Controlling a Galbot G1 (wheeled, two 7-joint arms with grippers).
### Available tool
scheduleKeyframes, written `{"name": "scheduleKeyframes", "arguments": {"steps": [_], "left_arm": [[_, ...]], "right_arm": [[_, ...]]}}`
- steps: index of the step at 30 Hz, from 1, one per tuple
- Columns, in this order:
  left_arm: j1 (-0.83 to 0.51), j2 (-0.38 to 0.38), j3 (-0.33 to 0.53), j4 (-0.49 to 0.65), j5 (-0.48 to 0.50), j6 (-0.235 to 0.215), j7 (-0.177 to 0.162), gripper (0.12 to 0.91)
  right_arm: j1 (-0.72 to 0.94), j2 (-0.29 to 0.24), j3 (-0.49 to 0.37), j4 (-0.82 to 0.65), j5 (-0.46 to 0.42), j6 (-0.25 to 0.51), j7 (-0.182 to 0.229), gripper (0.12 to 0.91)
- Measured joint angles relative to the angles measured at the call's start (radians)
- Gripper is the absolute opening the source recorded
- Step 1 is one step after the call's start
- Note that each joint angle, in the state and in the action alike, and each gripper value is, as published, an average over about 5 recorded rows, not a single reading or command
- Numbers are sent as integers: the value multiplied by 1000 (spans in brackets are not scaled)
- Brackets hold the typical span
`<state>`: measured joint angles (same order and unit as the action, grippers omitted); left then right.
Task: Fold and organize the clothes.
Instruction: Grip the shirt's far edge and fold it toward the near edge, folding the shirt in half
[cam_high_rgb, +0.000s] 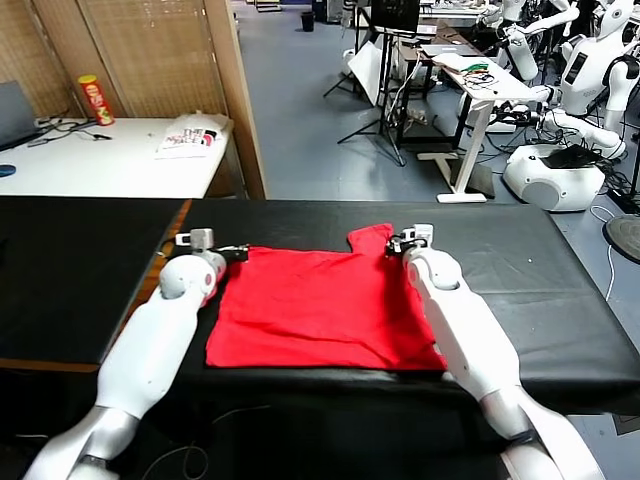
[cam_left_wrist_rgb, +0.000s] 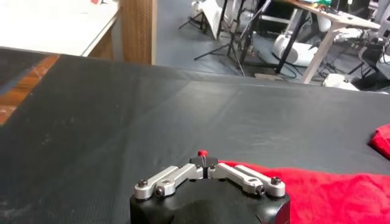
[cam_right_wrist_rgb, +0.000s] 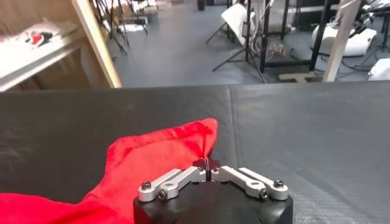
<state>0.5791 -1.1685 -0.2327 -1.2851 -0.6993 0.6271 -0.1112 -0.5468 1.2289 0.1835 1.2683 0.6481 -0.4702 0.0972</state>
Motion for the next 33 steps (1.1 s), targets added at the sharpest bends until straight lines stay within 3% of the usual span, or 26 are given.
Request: {"name": "scheduleKeyframes", "arguments": {"steps": [8,15,23,33], "left_arm": [[125,82,-44,-233,-58,26,-54,126],[300,159,-88,-461,-71,52,-74,126],[485,228,-137,-628,-44,59,-79,126],[616,246,-158,-708,-14,64,-93,126]], "right_arm": [[-175,-156,47,293,62,-47,7,122],[-324,-253,75,497,70,-129,42,122],[-457,-306,105,621,75,-205,62,122],[-564,-318,121,680,102,-266,94,122]]}}
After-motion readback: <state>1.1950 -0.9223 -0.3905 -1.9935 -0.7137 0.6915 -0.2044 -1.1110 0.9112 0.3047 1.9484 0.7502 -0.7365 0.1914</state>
